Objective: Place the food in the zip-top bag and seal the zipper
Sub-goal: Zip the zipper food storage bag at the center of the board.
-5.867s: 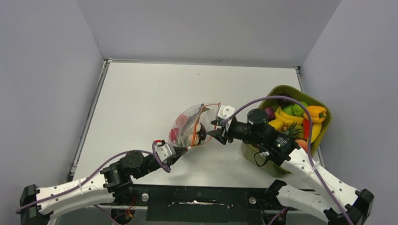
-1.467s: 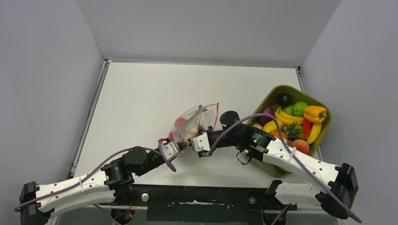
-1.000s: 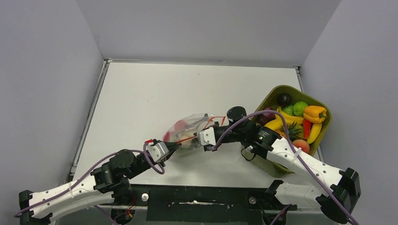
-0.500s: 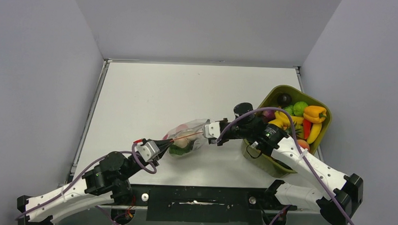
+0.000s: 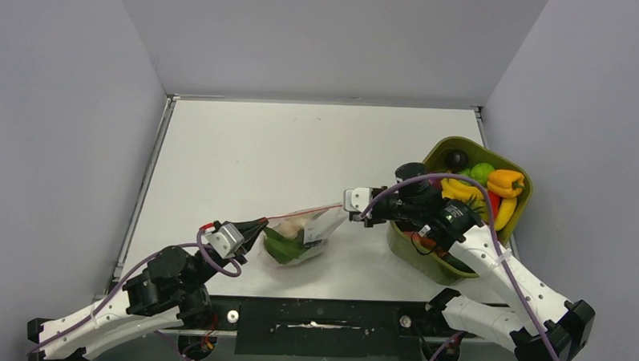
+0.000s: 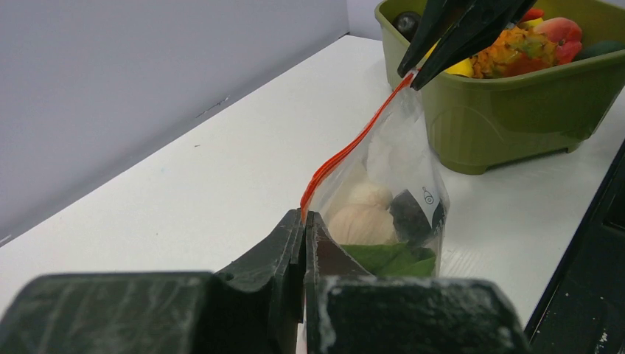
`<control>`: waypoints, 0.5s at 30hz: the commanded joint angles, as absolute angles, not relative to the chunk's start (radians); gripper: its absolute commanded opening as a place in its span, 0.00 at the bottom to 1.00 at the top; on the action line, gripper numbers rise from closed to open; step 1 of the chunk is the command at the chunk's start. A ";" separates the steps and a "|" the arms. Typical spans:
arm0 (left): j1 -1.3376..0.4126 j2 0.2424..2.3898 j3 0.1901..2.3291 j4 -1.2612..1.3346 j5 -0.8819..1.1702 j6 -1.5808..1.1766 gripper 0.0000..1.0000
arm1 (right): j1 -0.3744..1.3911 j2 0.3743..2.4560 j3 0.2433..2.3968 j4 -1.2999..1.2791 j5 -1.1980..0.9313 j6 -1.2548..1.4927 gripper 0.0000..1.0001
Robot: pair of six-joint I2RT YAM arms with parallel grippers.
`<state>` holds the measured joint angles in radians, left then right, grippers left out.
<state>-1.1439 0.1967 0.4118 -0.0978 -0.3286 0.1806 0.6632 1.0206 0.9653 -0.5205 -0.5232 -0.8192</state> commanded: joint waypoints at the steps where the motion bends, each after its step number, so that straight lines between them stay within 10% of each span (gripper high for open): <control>1: -1.143 0.172 0.486 -0.059 -0.403 0.202 0.00 | 0.607 0.985 1.005 -0.593 -0.422 -0.821 0.00; 15: -1.143 0.176 0.476 -0.074 -0.423 0.191 0.00 | 0.517 0.920 1.004 -0.630 -0.374 -0.720 0.00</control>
